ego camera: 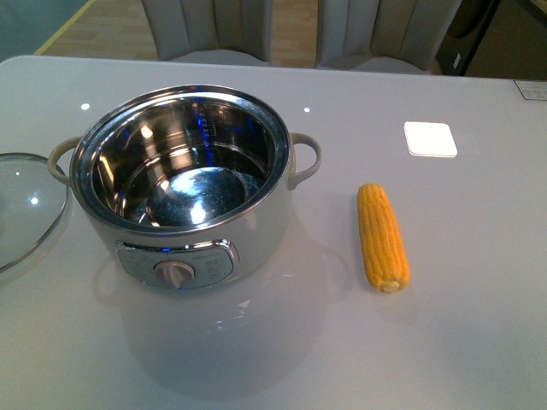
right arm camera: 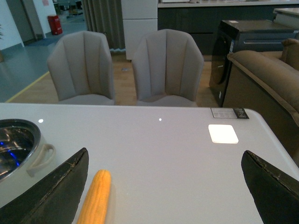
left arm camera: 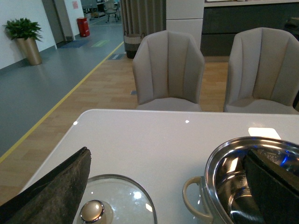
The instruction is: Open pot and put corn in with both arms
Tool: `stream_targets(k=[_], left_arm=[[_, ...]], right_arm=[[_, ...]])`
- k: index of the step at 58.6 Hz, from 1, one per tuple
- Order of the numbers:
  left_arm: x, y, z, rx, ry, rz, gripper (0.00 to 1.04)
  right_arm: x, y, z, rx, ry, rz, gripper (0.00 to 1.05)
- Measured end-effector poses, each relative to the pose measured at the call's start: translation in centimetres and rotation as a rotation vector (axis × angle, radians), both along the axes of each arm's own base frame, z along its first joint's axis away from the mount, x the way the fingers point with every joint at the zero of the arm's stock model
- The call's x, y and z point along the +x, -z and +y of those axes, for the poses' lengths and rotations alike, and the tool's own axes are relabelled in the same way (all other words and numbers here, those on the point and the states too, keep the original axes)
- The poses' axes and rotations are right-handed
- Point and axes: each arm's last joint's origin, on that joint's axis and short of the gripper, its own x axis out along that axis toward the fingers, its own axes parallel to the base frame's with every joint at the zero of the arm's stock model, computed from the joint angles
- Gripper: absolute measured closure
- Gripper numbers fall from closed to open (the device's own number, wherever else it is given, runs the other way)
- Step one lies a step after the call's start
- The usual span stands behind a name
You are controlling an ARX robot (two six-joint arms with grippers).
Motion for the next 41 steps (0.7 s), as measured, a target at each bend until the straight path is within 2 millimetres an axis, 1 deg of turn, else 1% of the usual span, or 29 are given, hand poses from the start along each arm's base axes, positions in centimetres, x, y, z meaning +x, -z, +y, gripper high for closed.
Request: stream_targets(k=[7,41], left_arm=[[-0.62,0.07,-0.07,-0.040,-0.021,0.008,0.07],[-0.66,-0.02,-0.08,-0.059,-0.021,0.002,0.07]], right_arm=[[0.00,0.00,0.00,0.000,0.000,0.000,0.09],[0.00,0.00,0.00,0.000,0.000,0.000,0.09]])
